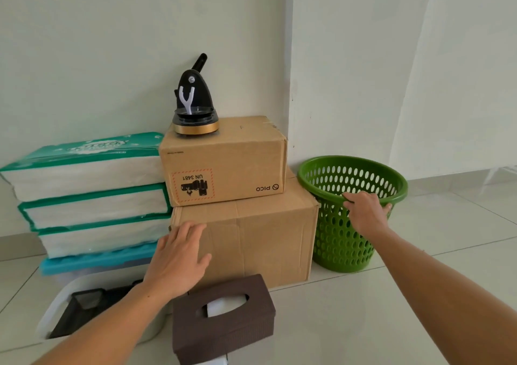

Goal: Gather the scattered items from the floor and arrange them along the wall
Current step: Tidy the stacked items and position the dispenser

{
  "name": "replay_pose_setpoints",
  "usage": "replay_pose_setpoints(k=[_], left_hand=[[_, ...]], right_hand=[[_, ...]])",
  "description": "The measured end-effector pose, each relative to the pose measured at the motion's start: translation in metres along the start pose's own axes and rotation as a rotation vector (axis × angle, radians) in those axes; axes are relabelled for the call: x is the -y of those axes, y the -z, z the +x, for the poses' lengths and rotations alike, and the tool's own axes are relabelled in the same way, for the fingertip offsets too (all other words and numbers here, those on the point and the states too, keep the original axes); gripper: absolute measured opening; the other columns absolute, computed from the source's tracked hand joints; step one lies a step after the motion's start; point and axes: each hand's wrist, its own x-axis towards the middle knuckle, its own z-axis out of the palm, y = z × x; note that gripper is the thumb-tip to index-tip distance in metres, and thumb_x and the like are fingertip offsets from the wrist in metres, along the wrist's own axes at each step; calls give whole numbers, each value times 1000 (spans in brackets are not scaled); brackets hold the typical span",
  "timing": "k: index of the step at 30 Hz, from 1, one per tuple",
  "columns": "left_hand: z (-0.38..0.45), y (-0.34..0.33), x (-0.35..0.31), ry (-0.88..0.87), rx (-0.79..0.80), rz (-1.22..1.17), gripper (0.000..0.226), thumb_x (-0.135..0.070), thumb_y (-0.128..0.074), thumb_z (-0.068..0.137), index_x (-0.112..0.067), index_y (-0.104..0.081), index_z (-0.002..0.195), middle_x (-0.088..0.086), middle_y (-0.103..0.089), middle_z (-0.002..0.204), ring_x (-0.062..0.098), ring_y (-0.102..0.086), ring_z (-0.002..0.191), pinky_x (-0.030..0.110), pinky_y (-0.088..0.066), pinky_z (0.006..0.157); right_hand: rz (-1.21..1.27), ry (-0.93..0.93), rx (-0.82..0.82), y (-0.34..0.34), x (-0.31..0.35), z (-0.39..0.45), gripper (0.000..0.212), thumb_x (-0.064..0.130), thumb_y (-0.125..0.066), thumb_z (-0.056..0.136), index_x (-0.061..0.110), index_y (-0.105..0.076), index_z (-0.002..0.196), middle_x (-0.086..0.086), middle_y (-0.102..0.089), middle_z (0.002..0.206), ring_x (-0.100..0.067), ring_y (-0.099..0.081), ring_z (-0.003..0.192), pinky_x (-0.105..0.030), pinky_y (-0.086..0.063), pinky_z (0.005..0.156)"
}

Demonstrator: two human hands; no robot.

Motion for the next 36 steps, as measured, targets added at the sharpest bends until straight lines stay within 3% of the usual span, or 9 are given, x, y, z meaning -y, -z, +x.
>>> replay_pose_setpoints(k=[2, 4, 8, 11, 14, 19, 23, 28, 36], left_hand=[[-9, 2, 6, -45, 53, -15, 65, -48, -48, 98, -28, -22, 153, -9, -26, 150, 13, -28, 141, 36, -25, 117], [-20, 4, 13, -76, 122, -18, 59, -48, -46, 99, -29, -26, 151, -10, -32, 146, 12, -33, 138, 35, -27, 115], [-42, -10, 32, 25, 289, -93, 40, -46, -48, 99, -30, -44, 136, -11, -52, 122, 10, -55, 108, 32, -46, 94], [-59, -33, 44, 192, 455, -183, 47, -46, -51, 98, -24, -43, 139, -2, -52, 135, 16, -56, 115, 35, -47, 97], [-67, -55, 52, 375, 601, -270, 60, -47, -50, 99, -14, -36, 148, 6, -45, 148, 23, -49, 130, 33, -42, 101], [-68, -85, 52, 535, 561, -430, 29, -29, -54, 100, -10, -50, 122, 7, -59, 105, 24, -64, 96, 35, -56, 82], [-71, -104, 54, 515, 452, -405, 31, -19, -52, 100, -12, -46, 130, 11, -59, 124, 28, -61, 108, 41, -55, 93], [-67, -112, 63, 472, 449, -509, 59, -17, -49, 103, -13, -23, 156, 10, -33, 159, 27, -35, 145, 38, -32, 116], [-55, -121, 62, 424, 419, -648, 57, -17, -50, 103, -14, -28, 155, 9, -40, 153, 27, -48, 131, 45, -48, 104]], right_hand=[[-105, -13, -10, -4, 2, -5, 39, 20, -51, 104, 20, -50, 143, -15, -43, 145, -36, -32, 142, -78, -10, 112], [-164, 26, -100, -12, 8, -22, 57, 22, -50, 102, 21, -27, 155, -14, -16, 161, -37, -12, 150, -75, -7, 112], [-104, 387, -328, -37, 26, -90, 51, 10, -64, 86, 11, -51, 136, -17, -39, 142, -36, -42, 128, -62, -36, 108], [-31, 556, -74, -65, 38, -146, 44, 18, -58, 91, 16, -50, 135, -7, -45, 136, -17, -46, 113, -41, -47, 95], [115, 452, 256, -102, 50, -182, 49, 26, -49, 100, 13, -38, 146, -2, -36, 143, -19, -48, 122, -35, -46, 102], [364, -78, 601, -138, 78, -200, 56, 28, -42, 107, 8, -25, 156, -11, -30, 157, -30, -39, 140, -38, -35, 111], [300, -117, 567, -162, 86, -207, 46, 28, -44, 104, 9, -40, 147, -12, -44, 136, -32, -50, 123, -46, -43, 108], [307, -46, 509, -177, 90, -227, 43, 23, -42, 103, 14, -37, 145, -7, -39, 132, -26, -46, 118, -45, -46, 105], [284, -85, 402, -181, 90, -225, 47, 21, -38, 103, 14, -30, 149, -9, -34, 141, -28, -38, 122, -44, -44, 103]])
